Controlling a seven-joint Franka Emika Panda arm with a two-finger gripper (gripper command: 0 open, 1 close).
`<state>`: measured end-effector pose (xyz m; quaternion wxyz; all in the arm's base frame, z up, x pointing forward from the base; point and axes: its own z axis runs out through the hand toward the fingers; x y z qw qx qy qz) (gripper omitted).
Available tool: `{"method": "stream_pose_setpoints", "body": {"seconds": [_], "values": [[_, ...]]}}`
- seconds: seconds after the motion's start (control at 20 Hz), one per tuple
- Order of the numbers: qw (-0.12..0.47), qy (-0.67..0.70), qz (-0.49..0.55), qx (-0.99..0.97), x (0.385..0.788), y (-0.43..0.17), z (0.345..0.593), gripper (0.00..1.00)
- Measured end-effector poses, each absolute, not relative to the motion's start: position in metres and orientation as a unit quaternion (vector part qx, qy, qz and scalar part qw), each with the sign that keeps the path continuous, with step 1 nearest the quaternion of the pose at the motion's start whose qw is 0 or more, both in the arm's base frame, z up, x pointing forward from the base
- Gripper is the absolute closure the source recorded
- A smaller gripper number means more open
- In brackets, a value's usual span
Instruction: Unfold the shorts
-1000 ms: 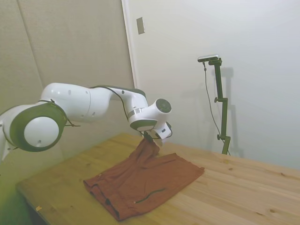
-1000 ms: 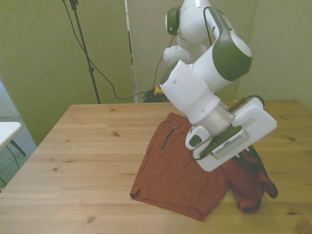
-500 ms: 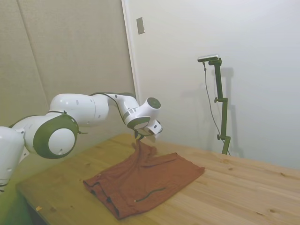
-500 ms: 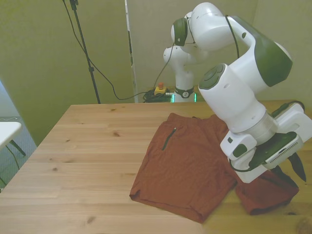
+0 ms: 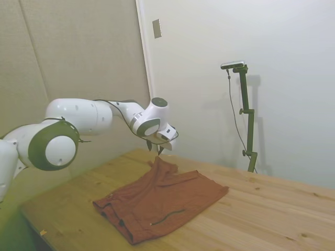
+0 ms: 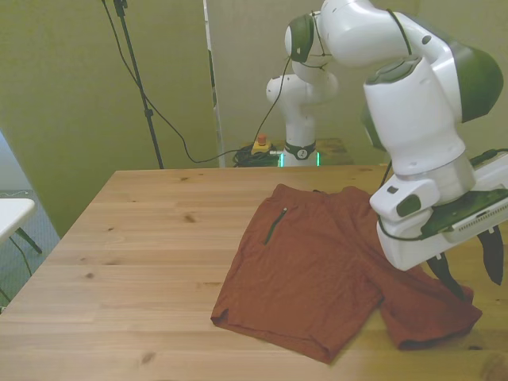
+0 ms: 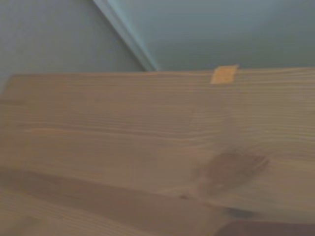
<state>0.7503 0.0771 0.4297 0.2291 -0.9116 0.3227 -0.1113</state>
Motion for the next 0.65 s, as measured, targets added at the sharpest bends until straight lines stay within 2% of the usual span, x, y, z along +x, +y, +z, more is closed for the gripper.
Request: {"method": "stream_pose_setpoints", "body": {"seconds": [0.15,0.25,0.45,0.65], "values": [[0.161,0.353,-0.127,-0.913,0.724,0.063,0.442,0.00],[0.135,0.366,-0.131,-0.911,0.702,0.048,0.454,0.00],[0.100,0.362,-0.130,-0.918,0.648,0.029,0.480,0.00],[0.099,0.355,-0.131,-0.920,0.581,0.017,0.512,0.00]]}}
